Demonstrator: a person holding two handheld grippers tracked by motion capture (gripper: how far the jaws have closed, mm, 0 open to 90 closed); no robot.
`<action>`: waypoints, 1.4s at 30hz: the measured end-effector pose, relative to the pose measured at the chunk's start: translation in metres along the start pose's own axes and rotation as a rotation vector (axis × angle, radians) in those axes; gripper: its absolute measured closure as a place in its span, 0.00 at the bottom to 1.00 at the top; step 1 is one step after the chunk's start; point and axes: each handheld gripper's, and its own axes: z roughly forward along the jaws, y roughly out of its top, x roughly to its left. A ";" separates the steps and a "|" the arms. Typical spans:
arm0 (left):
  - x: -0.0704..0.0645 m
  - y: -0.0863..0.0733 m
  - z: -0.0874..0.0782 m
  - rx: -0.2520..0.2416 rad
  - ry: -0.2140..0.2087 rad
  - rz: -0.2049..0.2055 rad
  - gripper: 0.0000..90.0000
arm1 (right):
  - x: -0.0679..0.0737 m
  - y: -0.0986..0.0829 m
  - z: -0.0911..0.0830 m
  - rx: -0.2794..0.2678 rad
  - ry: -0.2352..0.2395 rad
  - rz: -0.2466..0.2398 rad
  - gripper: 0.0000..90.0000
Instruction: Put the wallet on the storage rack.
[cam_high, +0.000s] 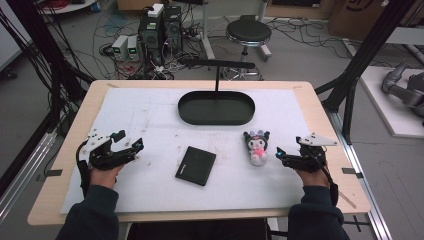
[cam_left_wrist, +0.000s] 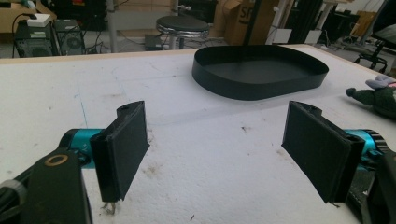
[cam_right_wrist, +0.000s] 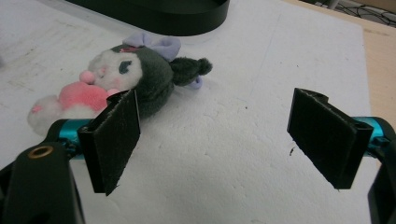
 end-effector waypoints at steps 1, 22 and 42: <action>0.000 0.000 0.000 0.004 0.000 -0.003 0.25 | 0.000 0.000 0.001 0.001 0.000 0.000 0.19; -0.036 -0.005 0.031 0.105 -0.183 -0.070 0.31 | 0.003 0.004 -0.002 -0.017 0.010 -0.007 0.19; -0.102 -0.024 0.086 0.470 -0.292 0.018 0.57 | 0.003 0.002 -0.003 -0.016 0.011 -0.001 0.19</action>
